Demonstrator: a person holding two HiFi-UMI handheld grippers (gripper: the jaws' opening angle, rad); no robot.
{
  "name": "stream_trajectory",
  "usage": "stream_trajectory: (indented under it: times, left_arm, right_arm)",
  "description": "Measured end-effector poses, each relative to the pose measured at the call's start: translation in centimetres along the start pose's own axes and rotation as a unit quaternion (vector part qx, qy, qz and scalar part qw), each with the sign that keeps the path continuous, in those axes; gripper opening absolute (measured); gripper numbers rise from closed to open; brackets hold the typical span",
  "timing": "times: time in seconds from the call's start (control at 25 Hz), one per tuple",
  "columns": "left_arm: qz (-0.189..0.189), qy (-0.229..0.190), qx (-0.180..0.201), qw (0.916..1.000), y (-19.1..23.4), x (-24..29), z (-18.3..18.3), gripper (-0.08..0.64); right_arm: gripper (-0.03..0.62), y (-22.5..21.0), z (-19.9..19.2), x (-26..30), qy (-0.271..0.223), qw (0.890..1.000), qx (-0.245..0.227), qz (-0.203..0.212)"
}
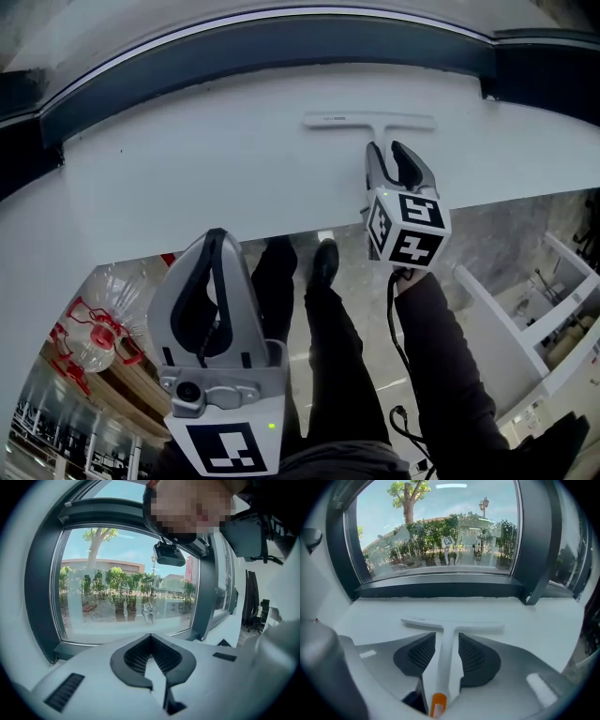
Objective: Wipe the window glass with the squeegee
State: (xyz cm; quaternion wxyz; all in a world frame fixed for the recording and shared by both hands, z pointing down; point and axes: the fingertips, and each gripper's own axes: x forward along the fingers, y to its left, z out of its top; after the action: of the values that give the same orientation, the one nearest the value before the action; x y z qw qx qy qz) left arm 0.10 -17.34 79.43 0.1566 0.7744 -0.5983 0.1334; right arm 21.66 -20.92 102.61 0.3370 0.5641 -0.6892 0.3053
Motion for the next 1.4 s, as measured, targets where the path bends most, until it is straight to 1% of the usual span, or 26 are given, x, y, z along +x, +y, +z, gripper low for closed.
stream_trajectory:
  times: [0.24, 0.4, 0.6, 0.72, 0.8, 0.88, 1.2, 1.4]
  left_arm:
    - [-0.003, 0.009, -0.001, 1.0000, 0.7, 0.6, -0.1, -0.005]
    - [-0.003, 0.010, -0.001, 0.9999, 1.2, 1.3, -0.3, -0.005]
    - [-0.005, 0.015, -0.001, 0.9999, 1.4, 1.8, -0.4, -0.005]
    - [-0.007, 0.015, 0.000, 0.9999, 1.5, 1.8, -0.4, -0.005]
    - [-0.008, 0.017, 0.000, 0.9998, 1.5, 1.7, -0.5, -0.005]
    - [-0.009, 0.019, -0.001, 0.9998, 1.5, 1.7, -0.6, -0.005]
    - [-0.010, 0.018, 0.000, 0.9998, 1.4, 1.6, -0.6, -0.005]
    - [-0.009, 0.018, 0.003, 0.9998, 1.5, 1.4, -0.6, -0.005]
  right_arm:
    - [0.146, 0.4, -0.5, 1.5, 0.026, 1.000, 0.004, 0.009]
    - [0.144, 0.0, -0.8, 2.6, 0.038, 0.999, 0.006, 0.000]
    - [0.120, 0.1, -0.6, 2.8, 0.037, 0.999, -0.006, -0.010]
    - [0.118, 0.0, -0.7, 2.7, 0.038, 0.999, 0.001, -0.013]
    - [0.097, -0.3, -0.8, 2.7, 0.038, 0.999, 0.011, -0.017]
    - [0.097, -0.4, -0.8, 2.6, 0.040, 0.999, 0.017, -0.015]
    - [0.081, -0.3, -0.8, 2.8, 0.045, 0.999, 0.017, -0.009]
    - [0.080, 0.0, -0.7, 2.2, 0.032, 0.999, 0.022, 0.003]
